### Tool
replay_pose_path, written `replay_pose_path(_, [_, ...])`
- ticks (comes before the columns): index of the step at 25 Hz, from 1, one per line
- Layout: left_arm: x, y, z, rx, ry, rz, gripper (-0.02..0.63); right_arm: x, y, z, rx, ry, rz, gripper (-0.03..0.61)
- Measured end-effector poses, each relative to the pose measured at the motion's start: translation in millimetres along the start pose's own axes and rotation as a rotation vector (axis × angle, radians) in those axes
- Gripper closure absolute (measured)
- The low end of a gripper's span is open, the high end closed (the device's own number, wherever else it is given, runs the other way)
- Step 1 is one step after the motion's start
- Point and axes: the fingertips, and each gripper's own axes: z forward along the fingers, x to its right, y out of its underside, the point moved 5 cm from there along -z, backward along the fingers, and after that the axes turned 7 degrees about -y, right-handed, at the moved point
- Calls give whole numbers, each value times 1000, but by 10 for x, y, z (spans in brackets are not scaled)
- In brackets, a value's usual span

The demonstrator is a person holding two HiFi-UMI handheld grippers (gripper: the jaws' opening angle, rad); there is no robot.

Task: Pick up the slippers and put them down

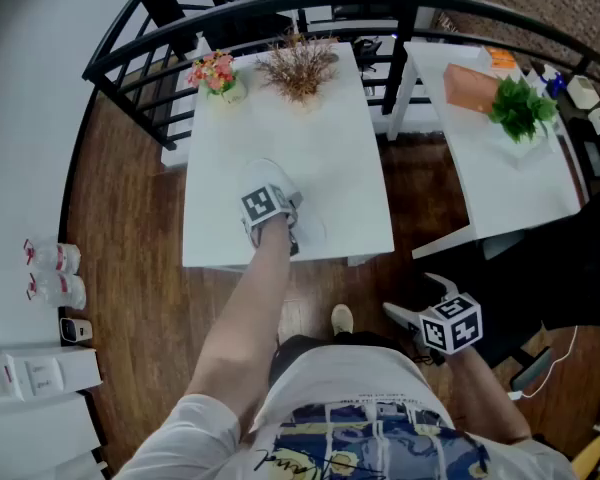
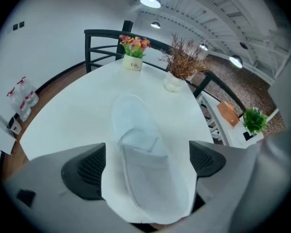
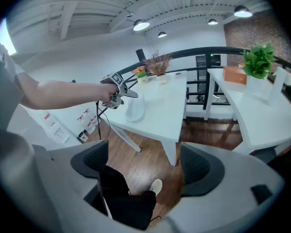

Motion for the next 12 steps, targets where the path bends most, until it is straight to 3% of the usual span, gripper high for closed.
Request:
replay_pose_path(6, [-28, 40, 617, -118, -145, -34, 33, 208, -60, -36, 5, 2, 41, 107])
replay_pose_path(9, [46, 37, 738, -151, -208, 20, 14, 285, -7, -54, -16, 4, 69, 107])
replay_pose_path(12, [82, 42, 741, -154, -215, 68, 25, 311, -9, -46, -14, 4, 81, 107])
